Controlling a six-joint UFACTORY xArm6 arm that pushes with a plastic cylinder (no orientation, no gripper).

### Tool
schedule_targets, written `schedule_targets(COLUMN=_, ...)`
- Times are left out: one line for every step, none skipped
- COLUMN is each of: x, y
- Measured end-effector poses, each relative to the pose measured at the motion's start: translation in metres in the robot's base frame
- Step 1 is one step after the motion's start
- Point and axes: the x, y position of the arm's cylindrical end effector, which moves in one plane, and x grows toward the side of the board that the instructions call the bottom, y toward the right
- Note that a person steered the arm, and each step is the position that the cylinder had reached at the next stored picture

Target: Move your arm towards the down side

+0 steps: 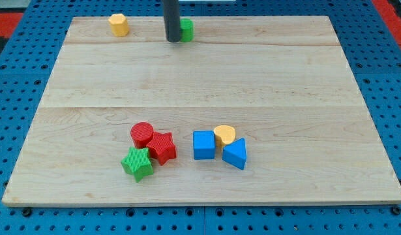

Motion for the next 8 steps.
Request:
schedule_targets(x=-0.008, y=0.029)
schedule_targets(x=-0.009, y=0.0)
schedule_targets(x=-0.007, y=-0.025)
schedule_targets(x=-0.007, y=-0.025)
schedule_targets(x=-0.004, y=-0.022)
schedule_targets(x=0.084, y=-0.006)
schedule_targets(x=0.131, y=-0.005)
schedule_targets(x=0.154, y=-0.042)
